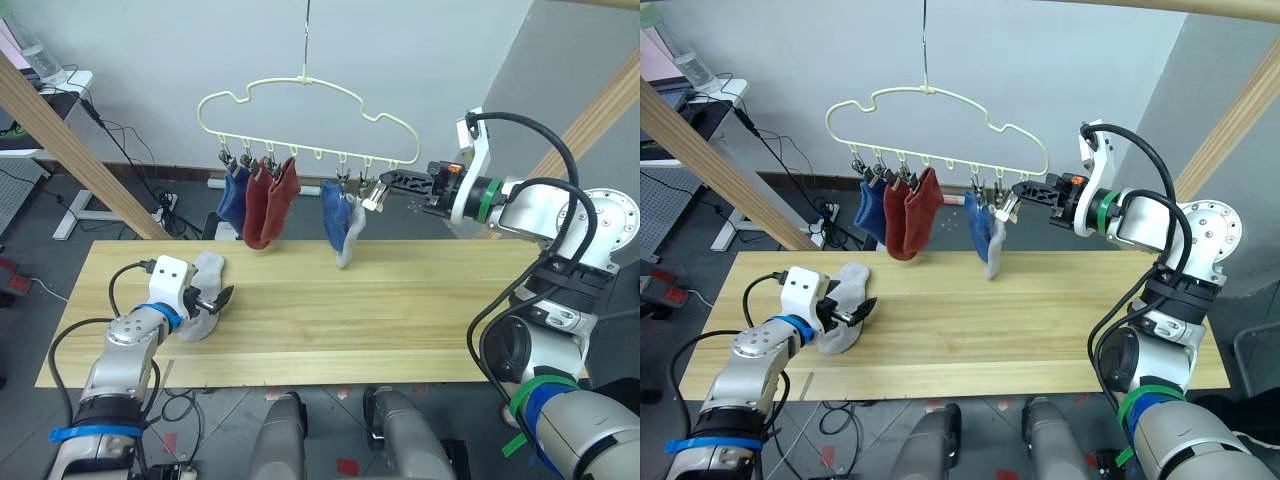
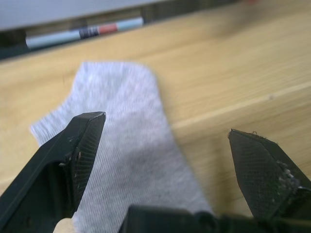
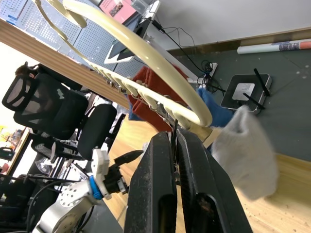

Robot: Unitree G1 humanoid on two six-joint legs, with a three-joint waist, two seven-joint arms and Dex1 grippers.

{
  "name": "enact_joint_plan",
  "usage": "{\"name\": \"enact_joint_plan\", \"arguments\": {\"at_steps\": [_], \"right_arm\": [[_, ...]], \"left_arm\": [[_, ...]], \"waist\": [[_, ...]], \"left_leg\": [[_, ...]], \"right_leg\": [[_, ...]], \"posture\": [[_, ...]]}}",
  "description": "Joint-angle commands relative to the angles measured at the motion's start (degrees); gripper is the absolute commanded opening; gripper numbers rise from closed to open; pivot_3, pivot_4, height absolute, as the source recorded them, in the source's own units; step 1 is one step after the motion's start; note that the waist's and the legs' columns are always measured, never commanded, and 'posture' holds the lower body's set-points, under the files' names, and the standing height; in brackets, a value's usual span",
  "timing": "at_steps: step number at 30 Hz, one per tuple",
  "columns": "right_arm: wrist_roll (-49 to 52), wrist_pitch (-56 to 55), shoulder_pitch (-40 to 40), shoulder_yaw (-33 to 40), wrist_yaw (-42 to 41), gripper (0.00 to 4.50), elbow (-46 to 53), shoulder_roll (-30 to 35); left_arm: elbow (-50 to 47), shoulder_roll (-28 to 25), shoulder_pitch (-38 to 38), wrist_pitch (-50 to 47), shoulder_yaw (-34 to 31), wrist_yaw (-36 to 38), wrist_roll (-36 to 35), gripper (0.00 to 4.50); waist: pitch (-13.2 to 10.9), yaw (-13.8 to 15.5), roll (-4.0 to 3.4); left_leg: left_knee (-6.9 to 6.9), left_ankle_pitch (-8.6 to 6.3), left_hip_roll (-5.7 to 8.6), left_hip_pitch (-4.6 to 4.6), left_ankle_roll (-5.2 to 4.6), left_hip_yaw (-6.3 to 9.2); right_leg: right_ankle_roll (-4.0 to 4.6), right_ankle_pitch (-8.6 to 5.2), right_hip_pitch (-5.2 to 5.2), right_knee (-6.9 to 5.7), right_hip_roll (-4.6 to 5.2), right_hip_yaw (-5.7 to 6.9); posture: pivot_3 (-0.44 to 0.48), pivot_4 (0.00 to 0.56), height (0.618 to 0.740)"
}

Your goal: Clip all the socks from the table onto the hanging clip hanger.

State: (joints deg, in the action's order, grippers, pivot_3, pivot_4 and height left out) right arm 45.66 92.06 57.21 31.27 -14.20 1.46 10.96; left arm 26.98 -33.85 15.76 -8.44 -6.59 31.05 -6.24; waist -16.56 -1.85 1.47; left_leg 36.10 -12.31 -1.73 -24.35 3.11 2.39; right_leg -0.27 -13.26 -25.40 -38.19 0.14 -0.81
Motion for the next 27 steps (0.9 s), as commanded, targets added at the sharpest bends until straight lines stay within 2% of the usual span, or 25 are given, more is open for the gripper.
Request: {"name": "enact_joint_plan", "arguments": {"at_steps": [1, 9, 13, 14, 22, 27], "right_arm": [[3.4, 0.4, 0.7, 0.3, 1.0, 0.03, 2.0, -0.2], [6.0, 0.4, 0.3, -0.1, 3.4, 0.03, 2.2, -0.2], [7.0, 0.4, 0.4, -0.1, 4.6, 0.03, 2.3, -0.3], [7.3, 0.4, 0.4, -0.1, 4.8, 0.00, 2.2, -0.2], [8.3, 0.4, 0.7, 0.2, 6.2, 0.00, 1.9, -0.4], [7.9, 0.4, 0.8, 0.4, 6.5, 0.00, 1.5, -0.8]], "left_arm": [[5.4, 0.5, 2.4, 1.3, 1.0, 0.4, 1.5, 4.50], [22.0, 3.4, 11.3, 0.1, 1.8, 0.5, 2.2, 4.50], [25.6, 3.8, 14.4, -2.9, -0.3, 1.6, -0.2, 4.50], [26.0, 3.8, 14.6, -3.2, -0.7, 2.0, -0.5, 4.12], [26.2, 3.6, 14.6, -2.5, -1.1, 2.9, 0.1, 1.96], [19.8, 3.5, 11.9, -2.0, -0.1, 3.9, 0.4, 0.59]], "waist": [[0.0, 0.0, 0.00], [0.0, 0.0, 0.00], [0.0, -0.2, -0.02], [0.0, -0.2, -0.02], [0.0, -0.5, -0.04], [0.0, -0.5, -0.04]], "left_leg": [[0.00, 0.00, -0.01, 0.00, 0.00, 0.00], [0.09, 0.01, 0.08, 0.20, 0.00, -0.02], [0.09, 0.04, 0.06, 0.43, -0.06, -0.04], [0.09, 0.06, 0.05, 0.47, -0.08, -0.05], [0.09, 0.11, 0.06, 0.47, -0.16, -0.06], [0.07, 0.11, 0.06, 0.46, -0.16, -0.09]], "right_leg": [[0.00, 0.00, 0.00, 0.00, 0.00, -0.01], [-0.19, -0.12, 0.01, -0.44, 0.02, -0.05], [-0.29, -0.18, 0.07, -0.68, -0.01, -0.10], [-0.29, -0.18, 0.07, -0.72, -0.01, -0.11], [-0.30, -0.19, 0.08, -0.75, -0.01, -0.13], [-0.31, -0.19, 0.07, -0.72, 0.02, -0.15]], "posture": [[0.002, 0.277, 0.740], [-0.012, 0.278, 0.740], [-0.021, 0.280, 0.740], [-0.021, 0.280, 0.740], [-0.014, 0.282, 0.740], [-0.007, 0.286, 0.740]]}}
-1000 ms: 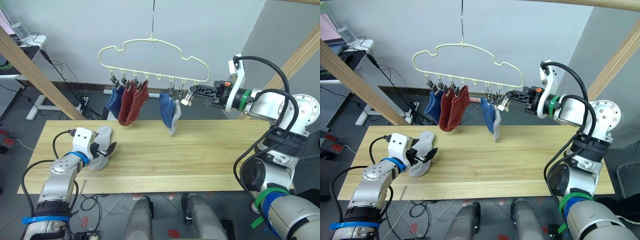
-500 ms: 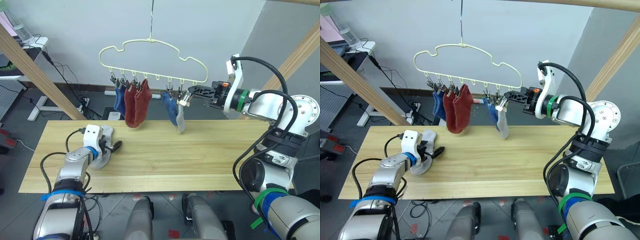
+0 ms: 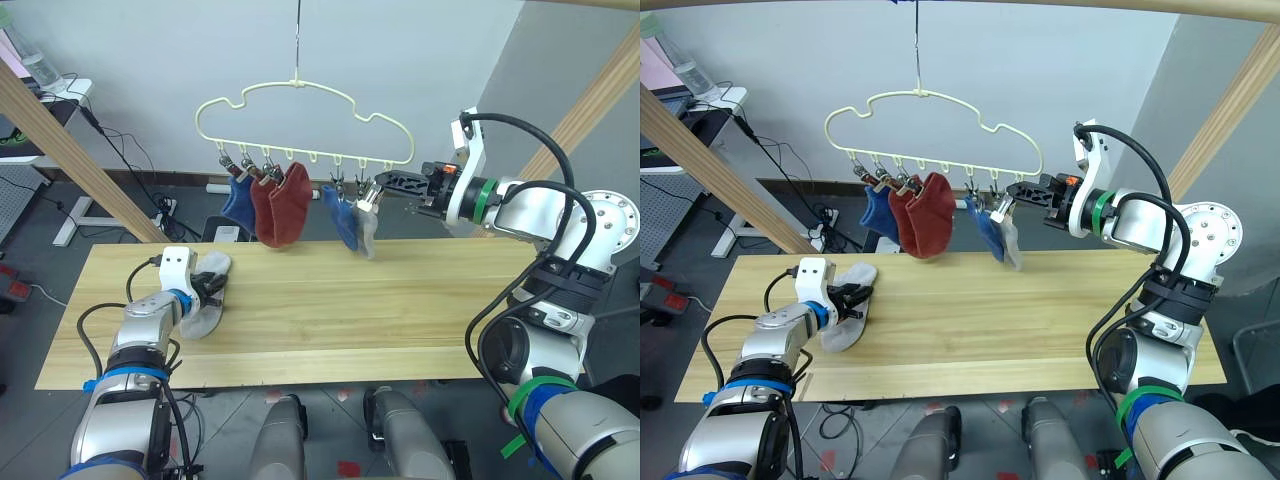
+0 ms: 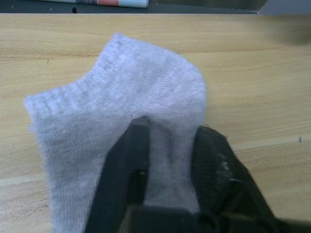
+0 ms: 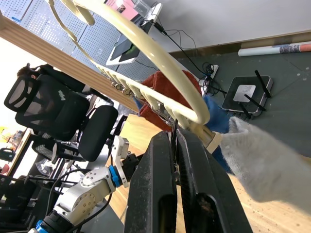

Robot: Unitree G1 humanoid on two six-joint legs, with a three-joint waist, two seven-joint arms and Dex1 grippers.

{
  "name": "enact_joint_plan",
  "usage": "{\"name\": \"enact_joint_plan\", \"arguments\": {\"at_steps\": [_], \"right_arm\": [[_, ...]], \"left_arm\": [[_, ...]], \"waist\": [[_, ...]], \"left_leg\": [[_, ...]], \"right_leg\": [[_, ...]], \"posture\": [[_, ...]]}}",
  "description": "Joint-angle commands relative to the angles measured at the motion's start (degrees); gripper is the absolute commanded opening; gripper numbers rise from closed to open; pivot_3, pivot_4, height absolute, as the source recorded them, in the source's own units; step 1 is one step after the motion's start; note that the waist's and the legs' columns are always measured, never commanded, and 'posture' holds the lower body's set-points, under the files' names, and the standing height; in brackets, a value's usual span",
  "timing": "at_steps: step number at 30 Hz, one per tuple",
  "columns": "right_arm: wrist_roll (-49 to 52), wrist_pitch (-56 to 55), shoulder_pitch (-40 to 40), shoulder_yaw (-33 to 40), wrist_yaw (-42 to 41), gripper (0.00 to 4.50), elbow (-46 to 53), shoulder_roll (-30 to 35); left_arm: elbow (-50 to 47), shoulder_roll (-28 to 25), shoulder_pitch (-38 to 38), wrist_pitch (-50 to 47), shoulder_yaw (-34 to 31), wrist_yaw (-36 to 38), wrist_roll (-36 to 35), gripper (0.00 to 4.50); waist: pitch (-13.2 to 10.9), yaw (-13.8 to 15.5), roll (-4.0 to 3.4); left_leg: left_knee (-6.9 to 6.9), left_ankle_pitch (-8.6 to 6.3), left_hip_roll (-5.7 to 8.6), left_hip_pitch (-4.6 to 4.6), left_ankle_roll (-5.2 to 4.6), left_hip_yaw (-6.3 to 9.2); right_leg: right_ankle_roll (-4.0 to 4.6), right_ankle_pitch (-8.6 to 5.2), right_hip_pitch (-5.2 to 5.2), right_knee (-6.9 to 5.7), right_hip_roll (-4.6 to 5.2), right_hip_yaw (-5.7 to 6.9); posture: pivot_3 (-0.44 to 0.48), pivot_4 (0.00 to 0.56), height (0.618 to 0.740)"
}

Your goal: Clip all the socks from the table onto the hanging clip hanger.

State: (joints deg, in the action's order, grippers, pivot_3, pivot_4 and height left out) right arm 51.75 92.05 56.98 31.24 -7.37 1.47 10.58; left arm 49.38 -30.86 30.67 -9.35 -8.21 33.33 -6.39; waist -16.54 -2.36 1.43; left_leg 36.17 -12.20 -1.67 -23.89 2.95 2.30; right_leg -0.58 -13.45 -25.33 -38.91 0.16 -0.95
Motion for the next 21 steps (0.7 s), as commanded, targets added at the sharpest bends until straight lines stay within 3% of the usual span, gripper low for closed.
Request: {"name": "enact_joint_plan", "arguments": {"at_steps": [1, 2, 8, 13, 15, 18, 21], "right_arm": [[1.7, 0.4, 0.9, 0.4, -0.4, 0.00, 1.4, -0.5], [1.6, 0.4, 0.9, 0.3, -0.4, 0.00, 1.4, -0.5], [1.2, 0.4, 0.7, 0.2, -0.6, 0.00, 1.4, -0.8], [0.7, 0.4, 0.6, 0.3, -0.8, 0.00, 0.9, -0.8], [0.7, 0.4, 0.5, 0.3, -0.9, 0.00, 0.9, -0.8], [1.1, 0.4, 0.6, 0.6, -0.9, 0.00, 0.4, -0.8], [1.8, 0.4, 0.9, 1.4, -0.4, 0.00, -0.3, -1.2]], "left_arm": [[-6.1, 0.4, -4.2, -1.7, 1.8, 2.4, 0.2, 0.35], [-8.6, 0.4, -5.1, -2.3, 2.0, 2.8, 0.0, 0.04], [-23.8, -0.3, -10.2, -7.6, 2.7, 4.4, -1.5, 0.01], [-53.8, -1.2, -19.3, -8.2, 4.6, 11.2, -7.9, 0.01], [-60.0, -1.6, -21.5, -8.4, 5.0, 12.2, -8.9, 0.01], [-68.0, -3.0, -25.1, 4.6, 8.5, 16.4, -5.9, 0.01], [-69.0, -1.7, -25.3, 9.5, 9.2, 15.1, -5.0, 0.01]], "waist": [[0.0, 0.0, 0.00], [0.0, 0.0, 0.00], [0.0, 0.0, 0.02], [0.0, 0.1, 0.03], [0.0, 0.1, 0.02], [0.0, 0.0, 0.01], [0.0, 0.2, 0.01]], "left_leg": [[-0.01, 0.00, 0.00, 0.00, 0.00, 0.00], [-0.02, 0.00, -0.01, -0.01, 0.00, 0.00], [-0.06, 0.00, -0.04, -0.06, 0.00, 0.03], [-0.08, 0.00, -0.13, -0.21, 0.01, 0.04], [-0.10, -0.01, -0.14, -0.24, 0.01, 0.04], [-0.12, -0.01, -0.05, -0.24, 0.00, -0.01], [-0.12, -0.01, -0.04, -0.23, 0.00, -0.01]], "right_leg": [[0.00, 0.00, 0.00, 0.00, 0.00, 0.00], [0.00, 0.00, -0.01, 0.01, 0.00, 0.00], [0.01, 0.00, -0.04, 0.05, -0.01, 0.02], [0.04, 0.01, -0.11, 0.12, 0.02, 0.01], [0.09, 0.05, -0.13, 0.20, 0.07, -0.01], [0.01, 0.00, -0.12, 0.32, 0.03, -0.02], [0.02, -0.01, -0.12, 0.32, 0.00, -0.02]], "posture": [[-0.006, 0.287, 0.740], [-0.006, 0.287, 0.740], [0.003, 0.292, 0.740], [0.009, 0.292, 0.740], [0.010, 0.292, 0.740], [0.012, 0.289, 0.740], [0.010, 0.288, 0.740]]}}
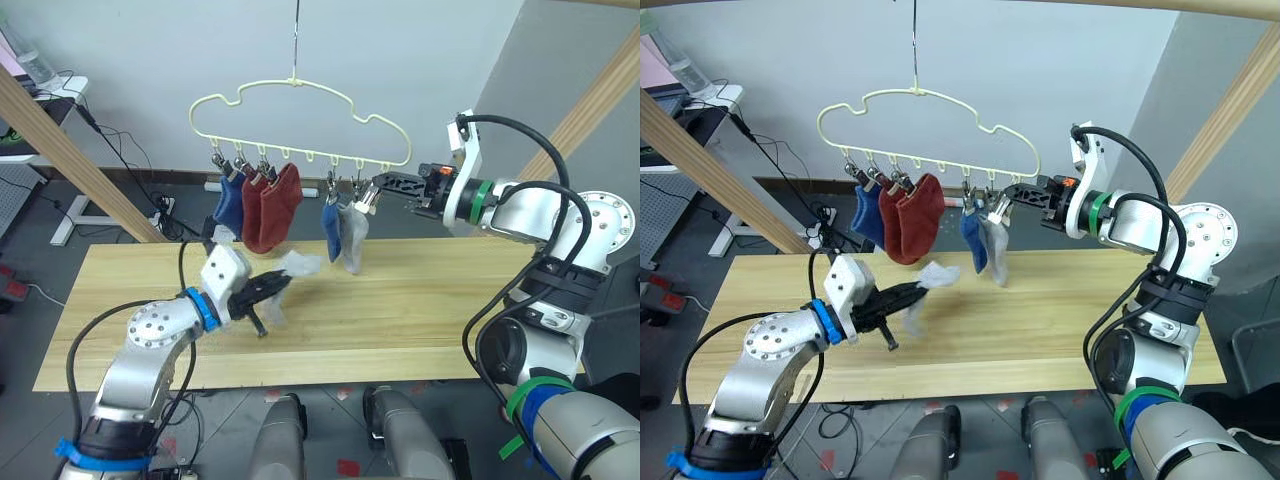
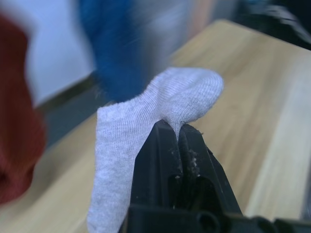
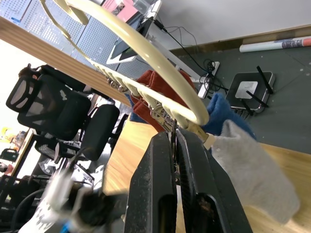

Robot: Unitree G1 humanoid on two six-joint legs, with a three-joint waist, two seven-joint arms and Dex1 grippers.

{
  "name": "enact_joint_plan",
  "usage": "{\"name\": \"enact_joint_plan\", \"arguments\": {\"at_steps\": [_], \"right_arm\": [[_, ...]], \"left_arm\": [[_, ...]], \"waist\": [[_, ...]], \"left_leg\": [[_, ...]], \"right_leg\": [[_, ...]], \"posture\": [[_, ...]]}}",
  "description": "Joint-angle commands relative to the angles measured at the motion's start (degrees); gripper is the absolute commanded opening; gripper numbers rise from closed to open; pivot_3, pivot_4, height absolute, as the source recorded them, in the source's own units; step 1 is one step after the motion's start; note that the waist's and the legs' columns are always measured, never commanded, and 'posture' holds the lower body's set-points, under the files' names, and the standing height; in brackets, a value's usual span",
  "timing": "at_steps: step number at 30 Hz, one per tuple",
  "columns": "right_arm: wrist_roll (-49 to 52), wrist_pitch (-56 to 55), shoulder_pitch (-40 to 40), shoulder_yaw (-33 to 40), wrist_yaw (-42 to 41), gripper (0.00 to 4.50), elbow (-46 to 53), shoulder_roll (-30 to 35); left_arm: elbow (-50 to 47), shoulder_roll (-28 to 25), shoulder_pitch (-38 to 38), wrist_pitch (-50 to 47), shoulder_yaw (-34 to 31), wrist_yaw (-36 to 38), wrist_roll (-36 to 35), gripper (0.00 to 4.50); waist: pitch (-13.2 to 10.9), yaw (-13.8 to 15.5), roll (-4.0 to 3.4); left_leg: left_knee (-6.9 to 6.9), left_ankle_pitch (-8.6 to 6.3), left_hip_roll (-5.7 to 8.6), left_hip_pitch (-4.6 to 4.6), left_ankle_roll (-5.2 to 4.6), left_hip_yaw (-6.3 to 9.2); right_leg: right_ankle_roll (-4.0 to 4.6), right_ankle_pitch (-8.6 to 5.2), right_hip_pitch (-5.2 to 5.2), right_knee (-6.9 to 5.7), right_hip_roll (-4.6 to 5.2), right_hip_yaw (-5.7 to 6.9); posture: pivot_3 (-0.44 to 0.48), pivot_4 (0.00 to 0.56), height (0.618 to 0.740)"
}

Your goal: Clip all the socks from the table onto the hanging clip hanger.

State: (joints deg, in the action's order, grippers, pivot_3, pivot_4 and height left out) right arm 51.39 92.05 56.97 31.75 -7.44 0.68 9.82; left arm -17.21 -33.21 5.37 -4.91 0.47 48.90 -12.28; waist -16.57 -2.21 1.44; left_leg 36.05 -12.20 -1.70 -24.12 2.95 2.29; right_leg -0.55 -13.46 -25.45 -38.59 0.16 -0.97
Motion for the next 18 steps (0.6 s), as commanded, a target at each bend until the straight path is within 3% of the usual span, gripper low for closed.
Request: {"name": "enact_joint_plan", "arguments": {"at_steps": [1, 9, 18], "right_arm": [[3.1, 0.4, 0.8, 1.2, 0.2, 0.00, 0.1, -0.6], [12.2, 0.4, 1.6, 5.3, 8.9, 0.00, -4.6, -2.3], [24.4, 0.4, 1.8, 6.5, 20.2, 0.00, -8.4, -1.6]], "left_arm": [[-1.4, 1.5, 1.4, 8.6, 1.0, -1.5, 2.5, 0.01], [6.2, 5.6, 9.2, 23.8, 2.3, -7.3, 9.7, 0.01], [11.0, 6.4, 11.3, 30.1, 3.6, -10.7, 13.2, 0.01]], "waist": [[0.0, 0.1, 0.00], [0.0, 0.1, 0.00], [0.0, 0.2, 0.00]], "left_leg": [[0.01, 0.00, 0.00, 0.00, 0.00, 0.00], [0.04, 0.01, -0.02, -0.06, -0.02, -0.03], [0.03, 0.00, -0.01, -0.20, -0.03, -0.01]], "right_leg": [[0.00, 0.00, 0.00, 0.01, -0.02, -0.01], [-0.01, 0.00, 0.00, 0.06, -0.12, -0.04], [0.00, 0.00, -0.07, 0.08, -0.09, 0.01]], "posture": [[0.006, 0.285, 0.740], [0.001, 0.279, 0.740], [-0.011, 0.272, 0.740]]}}
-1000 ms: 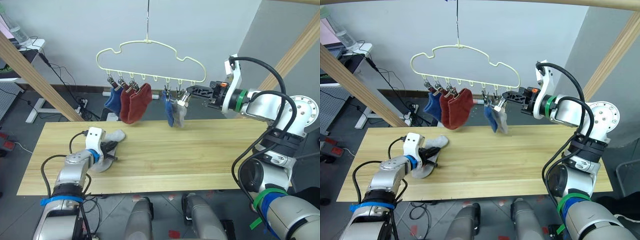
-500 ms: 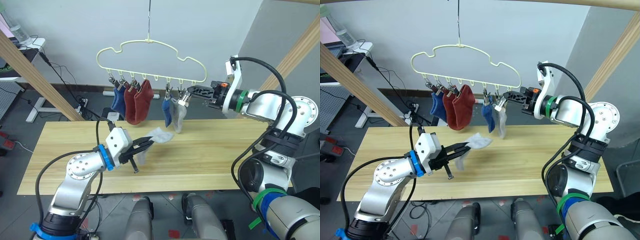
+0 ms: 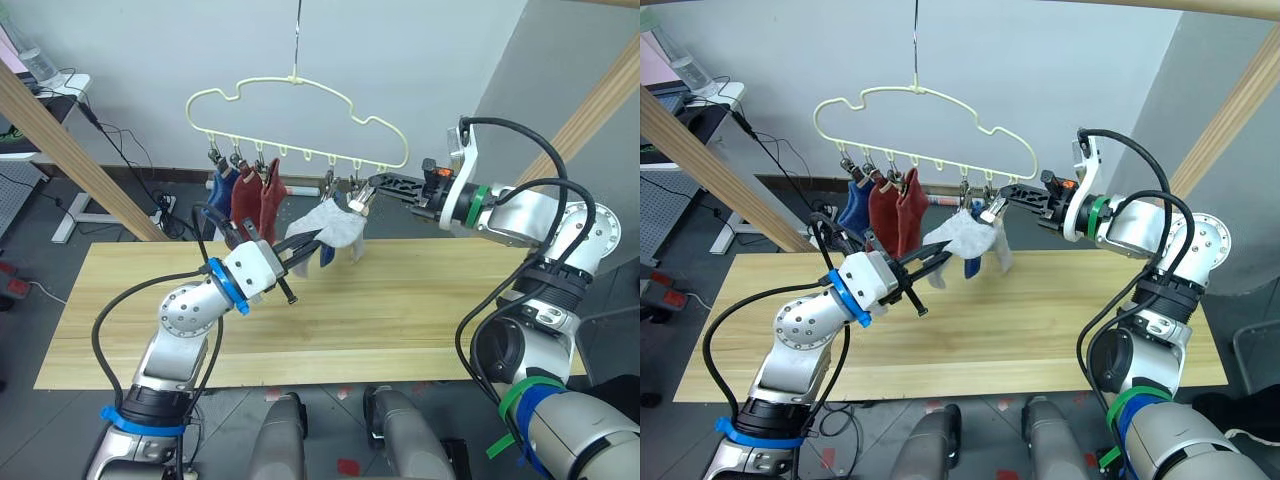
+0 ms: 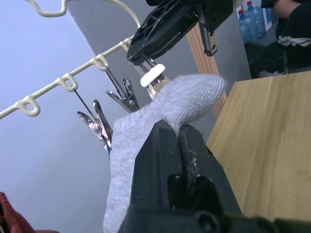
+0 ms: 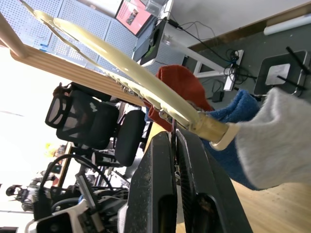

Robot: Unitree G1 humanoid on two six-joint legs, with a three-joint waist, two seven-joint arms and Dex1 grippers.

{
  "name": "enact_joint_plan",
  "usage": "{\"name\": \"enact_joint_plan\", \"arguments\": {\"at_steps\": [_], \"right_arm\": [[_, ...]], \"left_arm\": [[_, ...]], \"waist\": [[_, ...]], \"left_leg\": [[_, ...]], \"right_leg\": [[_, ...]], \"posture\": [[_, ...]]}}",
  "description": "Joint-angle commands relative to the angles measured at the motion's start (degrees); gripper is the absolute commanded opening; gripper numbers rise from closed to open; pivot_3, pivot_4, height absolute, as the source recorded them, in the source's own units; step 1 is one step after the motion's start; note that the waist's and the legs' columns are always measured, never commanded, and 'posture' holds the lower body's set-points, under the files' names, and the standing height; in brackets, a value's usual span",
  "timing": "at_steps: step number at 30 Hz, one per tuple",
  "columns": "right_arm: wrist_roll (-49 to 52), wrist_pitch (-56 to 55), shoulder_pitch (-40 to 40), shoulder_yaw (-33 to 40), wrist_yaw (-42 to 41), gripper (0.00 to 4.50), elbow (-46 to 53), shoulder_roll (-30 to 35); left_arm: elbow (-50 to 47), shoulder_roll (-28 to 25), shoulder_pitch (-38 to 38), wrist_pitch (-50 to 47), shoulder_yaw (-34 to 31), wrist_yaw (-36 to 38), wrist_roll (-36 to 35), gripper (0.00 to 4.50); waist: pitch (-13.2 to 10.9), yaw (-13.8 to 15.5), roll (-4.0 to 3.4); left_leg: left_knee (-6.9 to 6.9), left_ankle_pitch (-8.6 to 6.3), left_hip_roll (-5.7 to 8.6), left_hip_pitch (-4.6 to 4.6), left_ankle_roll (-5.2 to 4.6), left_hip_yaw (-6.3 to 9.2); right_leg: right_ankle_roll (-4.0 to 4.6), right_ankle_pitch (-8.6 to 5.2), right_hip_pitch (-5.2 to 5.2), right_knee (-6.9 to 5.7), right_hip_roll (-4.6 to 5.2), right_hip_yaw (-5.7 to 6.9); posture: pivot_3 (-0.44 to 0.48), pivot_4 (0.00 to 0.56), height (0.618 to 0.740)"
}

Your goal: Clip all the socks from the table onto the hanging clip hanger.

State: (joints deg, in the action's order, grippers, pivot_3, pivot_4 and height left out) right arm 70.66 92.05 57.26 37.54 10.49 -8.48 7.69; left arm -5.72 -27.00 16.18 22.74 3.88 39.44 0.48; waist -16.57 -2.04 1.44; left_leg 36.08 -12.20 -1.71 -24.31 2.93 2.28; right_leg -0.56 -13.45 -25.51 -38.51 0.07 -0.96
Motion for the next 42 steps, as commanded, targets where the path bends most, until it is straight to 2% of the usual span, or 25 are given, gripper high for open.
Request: {"name": "enact_joint_plan", "arguments": {"at_steps": [1, 12, 29, 32, 35, 39, 42], "right_arm": [[6.3, 0.4, 1.4, 0.6, 3.3, 0.00, 0.5, 0.7], [16.8, -3.1, -1.3, -4.5, 11.0, 0.00, -0.4, 3.1], [36.9, -18.0, -6.6, -20.9, 17.2, 0.00, 1.3, 12.3], [39.5, -20.5, -7.4, -23.3, 17.4, 0.85, 2.1, 13.9], [41.5, -22.7, -8.1, -25.4, 17.5, 2.08, 2.9, 15.8], [42.3, -24.8, -9.0, -26.9, 17.1, 3.43, 4.0, 17.8], [35.8, -22.1, -11.5, -27.7, 12.2, 4.41, 8.4, 24.5]], "left_arm": [[-0.2, 0.3, 0.7, 2.8, 0.3, -1.5, 0.5, 0.01], [3.0, 0.1, 2.9, 5.8, 0.0, -3.6, 0.5, 0.01], [3.5, 0.3, 4.0, 6.3, 0.5, -4.4, 0.2, 0.01], [3.5, 0.4, 3.9, 5.8, 0.7, -4.4, 0.2, 0.00], [3.3, 0.5, 4.2, 4.9, 1.1, -4.1, 0.3, 0.00], [3.0, 0.7, 4.5, 3.5, 1.6, -4.1, 0.2, 0.00], [1.1, 1.9, 5.7, -3.6, 2.9, -2.8, -2.8, 0.00]], "waist": [[0.0, 0.0, 0.00], [0.0, -0.2, 0.00], [0.0, -0.2, 0.01], [0.0, -0.2, 0.01], [0.0, -0.2, 0.01], [0.0, -0.2, 0.01], [0.0, 0.0, 0.01]], "left_leg": [[0.00, 0.00, 0.00, 0.00, 0.00, 0.00], [0.00, 0.00, -0.01, -0.02, 0.00, 0.02], [0.01, 0.00, -0.01, -0.06, 0.00, 0.04], [0.01, 0.00, -0.01, -0.06, 0.00, 0.05], [0.02, 0.00, -0.01, -0.05, 0.00, 0.05], [0.03, 0.00, -0.01, -0.06, 0.00, 0.05], [0.04, 0.00, 0.00, -0.07, 0.00, 0.05]], "right_leg": [[0.00, 0.00, 0.00, 0.00, 0.00, 0.01], [-0.01, 0.00, -0.01, 0.00, -0.02, 0.01], [-0.01, -0.01, -0.02, 0.03, -0.02, 0.02], [-0.01, -0.01, -0.02, 0.03, -0.02, 0.02], [-0.01, -0.01, -0.01, 0.02, -0.02, 0.02], [-0.02, -0.01, -0.01, 0.03, -0.02, 0.01], [-0.02, -0.01, -0.02, 0.03, -0.02, 0.02]], "posture": [[-0.011, 0.272, 0.740], [-0.008, 0.278, 0.740], [-0.004, 0.287, 0.740], [-0.005, 0.287, 0.740], [-0.009, 0.288, 0.740], [-0.012, 0.289, 0.740], [-0.019, 0.293, 0.740]]}}
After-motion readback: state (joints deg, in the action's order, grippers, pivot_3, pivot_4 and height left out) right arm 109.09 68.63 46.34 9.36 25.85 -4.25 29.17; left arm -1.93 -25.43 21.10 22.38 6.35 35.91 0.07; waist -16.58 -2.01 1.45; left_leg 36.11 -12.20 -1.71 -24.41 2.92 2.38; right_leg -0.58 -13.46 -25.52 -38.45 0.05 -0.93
